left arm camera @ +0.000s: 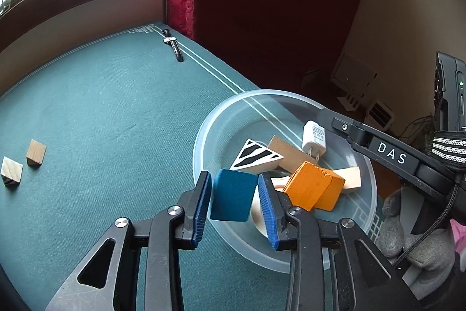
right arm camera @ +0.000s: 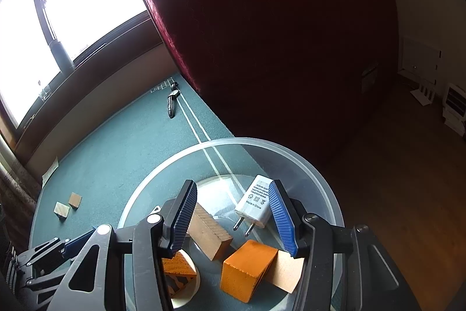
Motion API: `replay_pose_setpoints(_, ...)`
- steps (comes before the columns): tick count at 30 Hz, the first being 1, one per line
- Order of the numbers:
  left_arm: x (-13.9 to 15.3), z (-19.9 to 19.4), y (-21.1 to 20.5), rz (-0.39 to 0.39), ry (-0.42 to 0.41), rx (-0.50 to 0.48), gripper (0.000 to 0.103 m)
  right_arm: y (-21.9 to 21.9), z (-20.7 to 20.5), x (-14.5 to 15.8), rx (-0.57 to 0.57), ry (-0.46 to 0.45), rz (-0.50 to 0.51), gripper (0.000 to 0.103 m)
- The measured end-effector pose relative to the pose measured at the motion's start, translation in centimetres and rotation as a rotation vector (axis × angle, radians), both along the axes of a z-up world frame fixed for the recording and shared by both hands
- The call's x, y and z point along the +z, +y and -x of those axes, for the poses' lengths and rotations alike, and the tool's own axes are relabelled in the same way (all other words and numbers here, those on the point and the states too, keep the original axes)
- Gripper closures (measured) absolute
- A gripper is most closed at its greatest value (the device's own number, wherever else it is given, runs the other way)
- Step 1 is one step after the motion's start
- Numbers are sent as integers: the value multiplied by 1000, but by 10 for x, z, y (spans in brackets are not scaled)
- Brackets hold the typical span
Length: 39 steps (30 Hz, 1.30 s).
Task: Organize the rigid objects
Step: 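Open both tools to drop the charger and blue wedge into the bowl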
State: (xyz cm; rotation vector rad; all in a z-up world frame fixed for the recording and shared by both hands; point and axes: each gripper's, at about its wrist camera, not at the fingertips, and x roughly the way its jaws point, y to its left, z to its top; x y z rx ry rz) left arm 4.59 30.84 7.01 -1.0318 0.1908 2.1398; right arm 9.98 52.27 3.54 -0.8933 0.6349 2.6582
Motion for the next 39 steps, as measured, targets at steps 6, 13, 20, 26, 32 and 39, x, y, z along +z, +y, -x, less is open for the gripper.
replay_pose_setpoints(6,-2,3,-9,1,11,47,59,-1,-1,2,2,7,-1,43)
replay_pose_setpoints(13,-5,9,-14,12,15,83,57,-8,1,1,18,2,-4,39)
replay_pose_setpoints(20,-1,11,-23,11,36,127,41,-13,0,4,27,9,-10,30)
replay_pose_setpoints(26,1,13,-30,19,48,159,36,-16,-1,5,28,13,-8,22)
replay_pose_setpoints(32,0,13,-37,44,64,200,32,-24,1,6,45,14,-11,20)
replay_pose_setpoints(39,-4,23,-49,55,68,252,32,-35,4,5,70,13,-10,19)
